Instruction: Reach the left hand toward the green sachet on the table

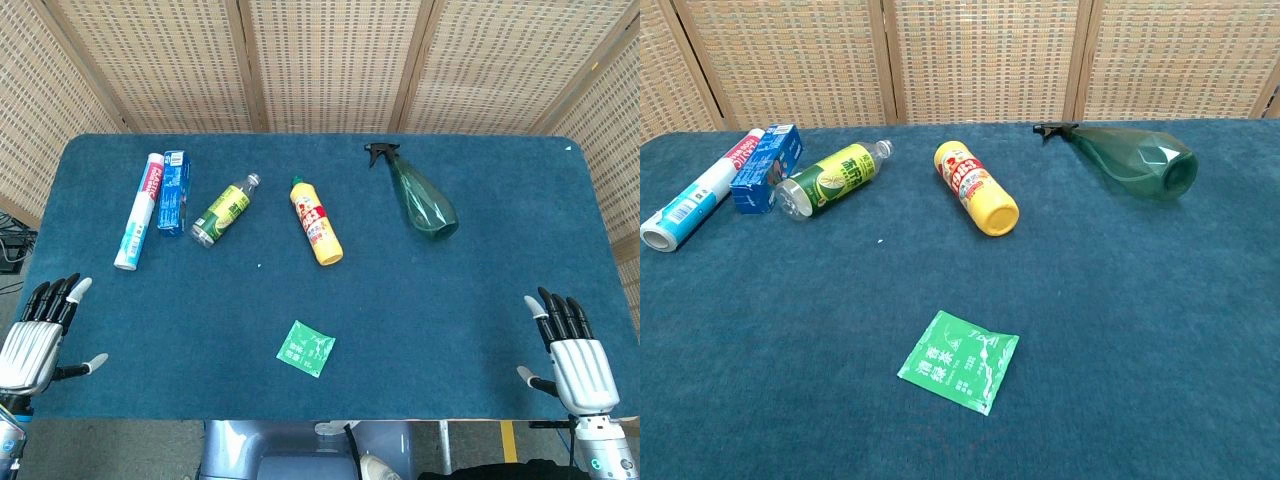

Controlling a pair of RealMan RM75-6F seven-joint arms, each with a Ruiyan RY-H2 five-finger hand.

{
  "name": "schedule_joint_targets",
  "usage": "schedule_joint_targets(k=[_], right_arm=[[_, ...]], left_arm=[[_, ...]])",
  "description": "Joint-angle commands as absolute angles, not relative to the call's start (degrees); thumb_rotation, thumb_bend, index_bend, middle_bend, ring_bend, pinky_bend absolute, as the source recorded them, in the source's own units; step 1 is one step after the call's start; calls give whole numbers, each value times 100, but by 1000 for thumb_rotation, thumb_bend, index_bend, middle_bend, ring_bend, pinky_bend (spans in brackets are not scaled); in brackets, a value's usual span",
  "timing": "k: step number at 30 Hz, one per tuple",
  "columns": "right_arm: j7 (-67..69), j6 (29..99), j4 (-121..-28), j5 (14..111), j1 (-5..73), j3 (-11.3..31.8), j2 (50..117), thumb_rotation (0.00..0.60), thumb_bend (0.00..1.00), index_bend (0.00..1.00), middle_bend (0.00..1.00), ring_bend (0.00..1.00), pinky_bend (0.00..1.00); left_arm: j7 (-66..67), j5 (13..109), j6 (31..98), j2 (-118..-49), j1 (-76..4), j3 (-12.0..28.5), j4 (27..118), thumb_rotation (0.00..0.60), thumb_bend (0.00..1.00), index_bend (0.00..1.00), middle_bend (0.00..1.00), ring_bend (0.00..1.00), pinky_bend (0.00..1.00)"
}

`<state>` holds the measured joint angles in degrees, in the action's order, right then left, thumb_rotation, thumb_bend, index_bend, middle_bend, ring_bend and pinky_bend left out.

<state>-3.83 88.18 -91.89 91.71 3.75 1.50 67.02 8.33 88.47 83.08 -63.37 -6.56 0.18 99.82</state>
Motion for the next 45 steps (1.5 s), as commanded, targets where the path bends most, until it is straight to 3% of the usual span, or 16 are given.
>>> schedule_joint_targets(k=[1,31,34,37,40,41,45], right_arm=[[-340,8821,-9187,9175,371,150,6698,600,0,0,0,0,0],[-169,8895,-9110,9214,372,206,6751,600,0,0,0,0,0],[-168,8923,-9123,9227,368,215,6756,600,0,0,0,0,0],[-173,8914,-9129,9226,372,215,6775,600,0,0,0,0,0],[-200,8901,-9140,9225,378,216,6795,600,0,0,0,0,0],[-206,8901,-9140,9226,381,219,6802,600,0,0,0,0,0],[-196,8910,-9141,9214,386,239,6816,600,0,0,0,0,0]], left_arm=[[844,8845,8301,-6327,-658,15,9990,514,1,0,0,0,0],[722,9063,8347,-6376,-711,-3,9929,529,7,0,0,0,0],[698,9189,8460,-6405,-718,27,9942,578,82,0,0,0,4],[921,9322,8573,-6475,-772,123,9926,600,233,0,3,15,119],[1232,9560,8548,-6585,-923,190,9882,600,367,0,178,223,340],[1288,9637,8465,-6585,-993,181,9900,600,411,0,286,315,410],[1388,9860,7869,-6452,-1369,109,10175,600,624,0,554,527,534]])
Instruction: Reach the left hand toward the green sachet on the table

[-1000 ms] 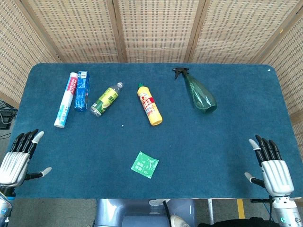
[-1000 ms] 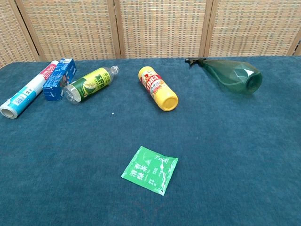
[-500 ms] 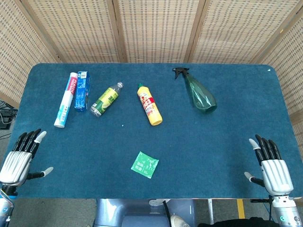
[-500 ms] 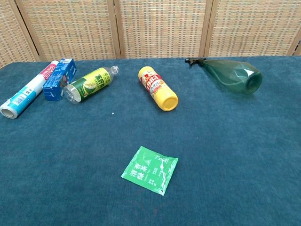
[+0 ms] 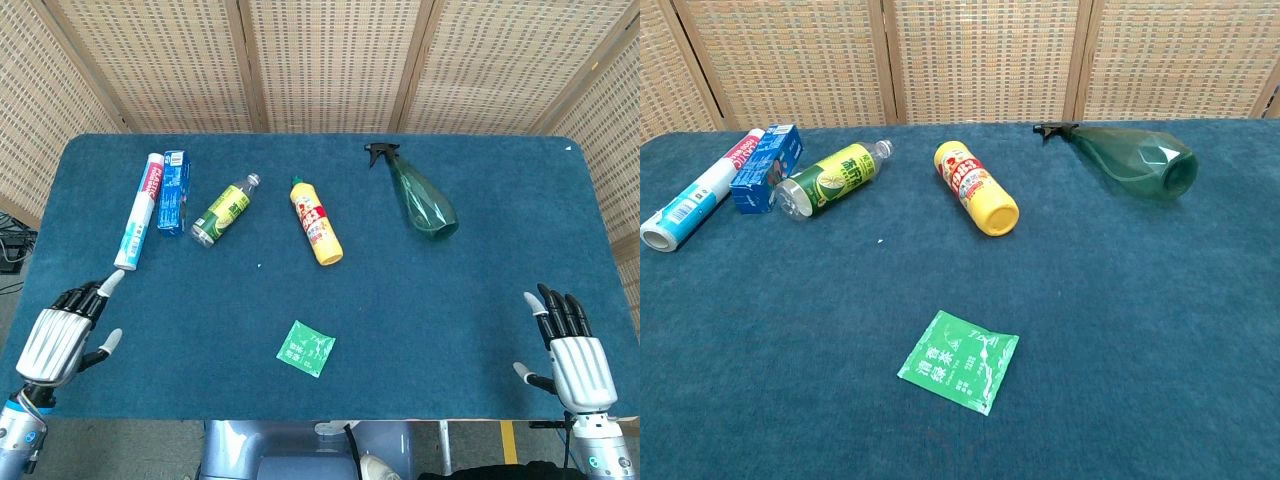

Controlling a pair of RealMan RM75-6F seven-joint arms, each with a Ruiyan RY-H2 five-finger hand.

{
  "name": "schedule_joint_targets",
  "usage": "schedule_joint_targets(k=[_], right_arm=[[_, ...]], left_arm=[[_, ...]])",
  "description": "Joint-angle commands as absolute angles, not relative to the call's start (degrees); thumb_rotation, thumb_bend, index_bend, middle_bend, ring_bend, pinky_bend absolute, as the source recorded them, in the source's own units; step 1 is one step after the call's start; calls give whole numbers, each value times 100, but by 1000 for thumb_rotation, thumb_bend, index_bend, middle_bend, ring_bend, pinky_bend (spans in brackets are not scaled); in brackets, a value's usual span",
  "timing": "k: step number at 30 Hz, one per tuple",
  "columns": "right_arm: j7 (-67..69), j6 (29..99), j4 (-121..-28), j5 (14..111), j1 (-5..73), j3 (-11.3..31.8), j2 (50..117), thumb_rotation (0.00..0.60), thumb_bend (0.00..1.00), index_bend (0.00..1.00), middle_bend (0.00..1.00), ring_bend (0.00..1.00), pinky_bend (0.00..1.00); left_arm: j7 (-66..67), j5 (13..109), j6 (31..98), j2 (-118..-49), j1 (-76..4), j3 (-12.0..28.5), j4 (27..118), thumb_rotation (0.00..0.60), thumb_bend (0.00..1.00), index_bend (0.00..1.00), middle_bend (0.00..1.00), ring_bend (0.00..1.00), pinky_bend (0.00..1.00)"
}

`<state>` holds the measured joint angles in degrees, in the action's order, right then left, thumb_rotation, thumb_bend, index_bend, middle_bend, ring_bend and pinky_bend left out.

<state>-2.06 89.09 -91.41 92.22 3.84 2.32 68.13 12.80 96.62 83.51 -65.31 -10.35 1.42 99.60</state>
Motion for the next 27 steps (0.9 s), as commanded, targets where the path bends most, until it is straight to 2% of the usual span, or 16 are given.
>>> schedule_joint_targets(k=[1,3,5,8,12,15,18,27], right_arm=[[-179,8913,-9138,9197,384,249,6814,600,0,0,0,0,0],[-151,8914,-9125,9173,384,264,6809,600,0,0,0,0,0],[-91,8921,-9103,9138,374,276,6799,600,0,0,0,0,0],[-39,8937,-9119,9115,376,305,6778,600,0,0,0,0,0],[115,8974,-9114,9076,364,344,6743,600,0,4,0,0,0],[197,9007,-9103,9071,361,370,6722,600,0,11,0,0,0],[274,9042,-9097,9055,354,398,6704,600,0,18,0,0,0],[455,9084,-9072,9025,348,445,6670,600,0,22,0,0,0]], left_arm=[[1525,9940,7624,-6418,-1534,110,10284,600,660,0,589,553,547],[1797,9931,7323,-6400,-1715,146,10437,600,747,0,664,596,570],[2086,9924,6990,-6422,-1906,166,10571,600,792,0,693,606,578],[2303,9780,6513,-6439,-2140,171,10755,600,869,0,703,612,579],[2675,9241,5459,-6393,-2652,229,11070,600,979,0,711,618,581],[3038,8691,4792,-6384,-3019,310,11322,600,1000,0,713,620,583],[3487,8205,4443,-6514,-3296,378,11408,600,1000,0,713,620,583],[4443,6749,4046,-6777,-3993,385,11654,600,1000,0,713,620,583]])
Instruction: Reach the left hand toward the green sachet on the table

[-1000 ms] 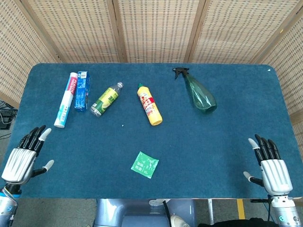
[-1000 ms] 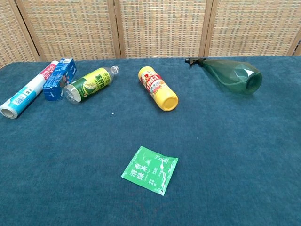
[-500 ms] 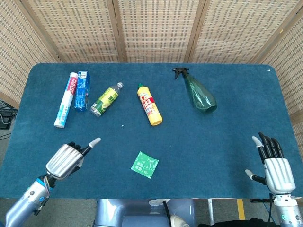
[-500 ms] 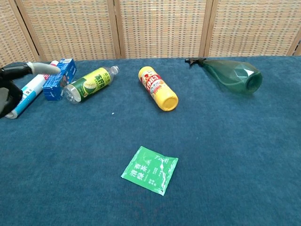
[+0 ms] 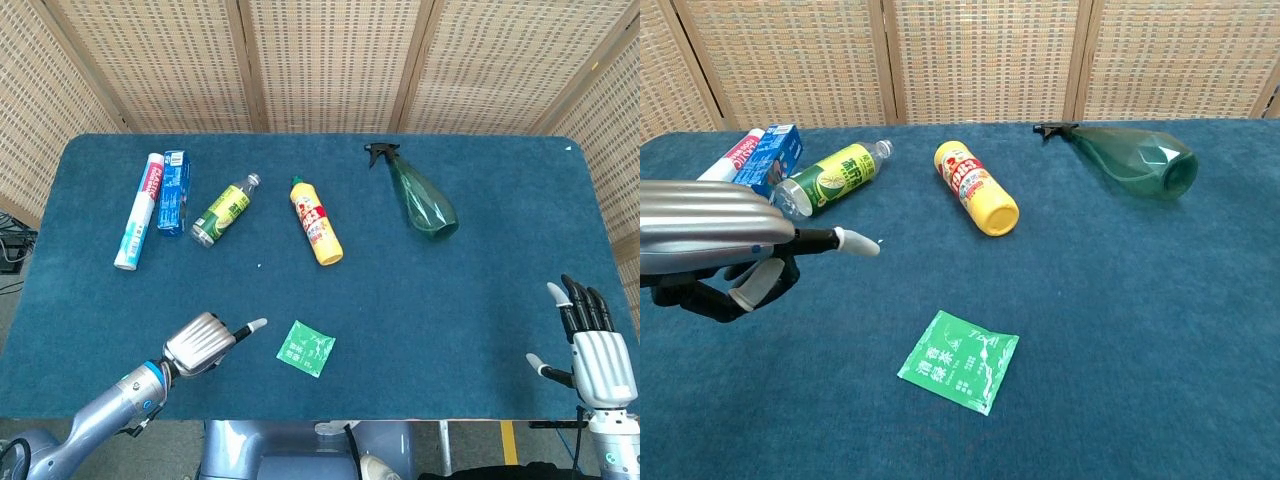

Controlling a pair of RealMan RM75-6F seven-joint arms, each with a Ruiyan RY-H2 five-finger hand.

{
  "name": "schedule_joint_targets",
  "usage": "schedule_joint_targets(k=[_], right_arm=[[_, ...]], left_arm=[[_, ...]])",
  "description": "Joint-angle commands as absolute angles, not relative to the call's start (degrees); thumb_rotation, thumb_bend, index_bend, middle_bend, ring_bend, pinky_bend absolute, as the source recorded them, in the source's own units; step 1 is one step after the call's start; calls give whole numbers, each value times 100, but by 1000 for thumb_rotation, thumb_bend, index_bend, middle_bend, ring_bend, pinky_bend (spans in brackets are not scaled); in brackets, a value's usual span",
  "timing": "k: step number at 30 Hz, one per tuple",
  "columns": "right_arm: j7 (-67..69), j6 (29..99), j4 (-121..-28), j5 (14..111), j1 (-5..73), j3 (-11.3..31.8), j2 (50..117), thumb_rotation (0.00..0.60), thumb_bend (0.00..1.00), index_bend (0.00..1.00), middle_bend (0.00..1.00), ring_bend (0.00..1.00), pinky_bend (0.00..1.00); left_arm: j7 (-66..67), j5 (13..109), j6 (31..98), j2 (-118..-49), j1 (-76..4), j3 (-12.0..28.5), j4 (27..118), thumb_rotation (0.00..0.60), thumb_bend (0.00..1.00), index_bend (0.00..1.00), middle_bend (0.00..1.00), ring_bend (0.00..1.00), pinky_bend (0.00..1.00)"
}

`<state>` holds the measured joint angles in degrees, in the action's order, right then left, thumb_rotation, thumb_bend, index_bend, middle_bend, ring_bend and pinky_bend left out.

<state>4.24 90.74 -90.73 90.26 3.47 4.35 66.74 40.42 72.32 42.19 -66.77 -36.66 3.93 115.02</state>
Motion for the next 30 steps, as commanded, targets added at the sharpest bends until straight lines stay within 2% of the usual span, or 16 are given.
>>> schedule_joint_targets(k=[1,7,15,23,30], right_arm=[[477,9088,-9073,9023,351,453,6668,600,0,22,0,0,0],[616,9140,-9064,9021,349,494,6652,600,0,28,0,0,0],[736,9211,-8996,9084,356,512,6683,600,0,33,0,0,0],[830,9269,-8942,9126,351,516,6707,600,0,34,0,0,0],[942,9364,-8889,9154,339,545,6727,600,0,41,0,0,0]], left_arm=[[4566,6600,4038,-6792,-4081,356,11682,600,1000,0,713,620,583],[5320,5240,4022,-6962,-4826,20,11851,600,1000,0,713,620,583],[5925,3715,4487,-7309,-5783,-407,11988,600,1000,32,713,620,583],[5978,2998,4769,-7545,-6370,-585,12001,600,1000,97,713,620,582],[5977,2773,5017,-7700,-6694,-703,12024,600,1000,103,714,620,582]])
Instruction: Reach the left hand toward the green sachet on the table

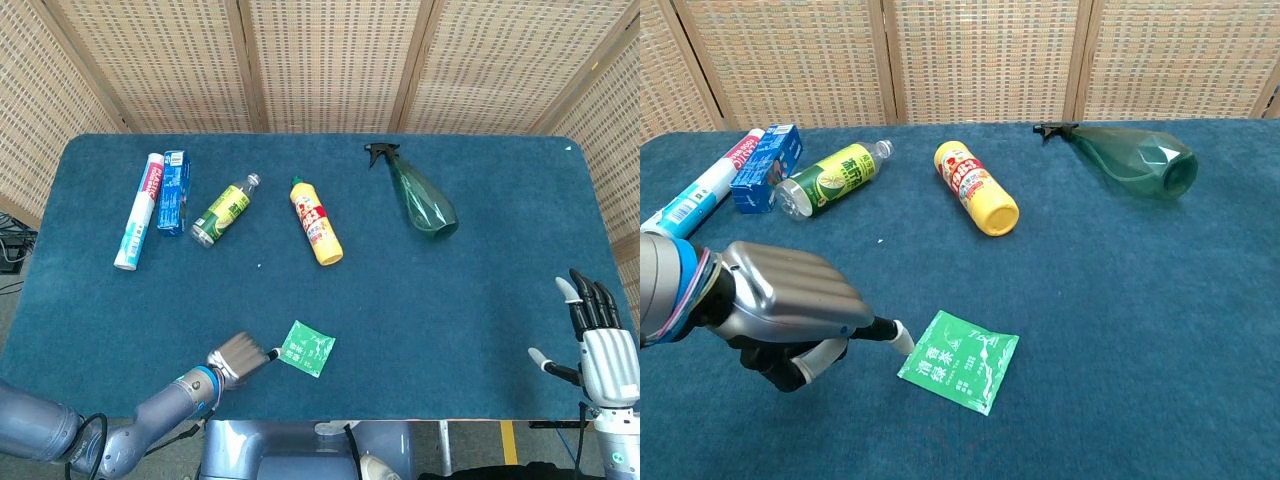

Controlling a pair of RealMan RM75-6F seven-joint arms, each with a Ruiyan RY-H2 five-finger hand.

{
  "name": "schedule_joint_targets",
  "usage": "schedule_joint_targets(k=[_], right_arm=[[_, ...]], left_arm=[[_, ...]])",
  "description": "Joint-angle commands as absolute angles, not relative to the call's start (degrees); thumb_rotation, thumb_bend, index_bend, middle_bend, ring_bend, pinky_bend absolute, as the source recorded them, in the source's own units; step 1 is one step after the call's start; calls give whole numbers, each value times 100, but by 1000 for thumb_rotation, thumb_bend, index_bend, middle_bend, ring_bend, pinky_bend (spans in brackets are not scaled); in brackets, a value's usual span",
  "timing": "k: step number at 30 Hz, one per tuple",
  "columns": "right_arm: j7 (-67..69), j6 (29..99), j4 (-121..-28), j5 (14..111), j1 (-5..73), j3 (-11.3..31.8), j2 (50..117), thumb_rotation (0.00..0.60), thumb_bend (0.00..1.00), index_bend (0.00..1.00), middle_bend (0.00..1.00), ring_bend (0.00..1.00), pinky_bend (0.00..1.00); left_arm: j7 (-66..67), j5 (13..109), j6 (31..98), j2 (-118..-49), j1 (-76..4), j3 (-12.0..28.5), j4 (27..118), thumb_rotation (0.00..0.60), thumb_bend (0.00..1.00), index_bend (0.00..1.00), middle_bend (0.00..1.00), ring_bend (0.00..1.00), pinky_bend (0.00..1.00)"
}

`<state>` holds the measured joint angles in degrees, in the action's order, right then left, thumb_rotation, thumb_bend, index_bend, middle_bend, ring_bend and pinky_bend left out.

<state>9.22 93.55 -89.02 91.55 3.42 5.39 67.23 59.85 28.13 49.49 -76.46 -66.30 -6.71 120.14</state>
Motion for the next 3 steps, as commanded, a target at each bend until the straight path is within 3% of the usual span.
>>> schedule_joint_targets(k=[1,3], right_arm=[[963,9374,-8883,9157,339,550,6727,600,0,41,0,0,0],[1003,9384,-8879,9156,337,555,6720,600,0,41,0,0,0]], left_arm=[[5969,2761,5054,-7730,-6725,-718,12019,600,1000,103,713,620,582],[5961,2736,5129,-7797,-6787,-746,12002,600,1000,103,713,620,582]])
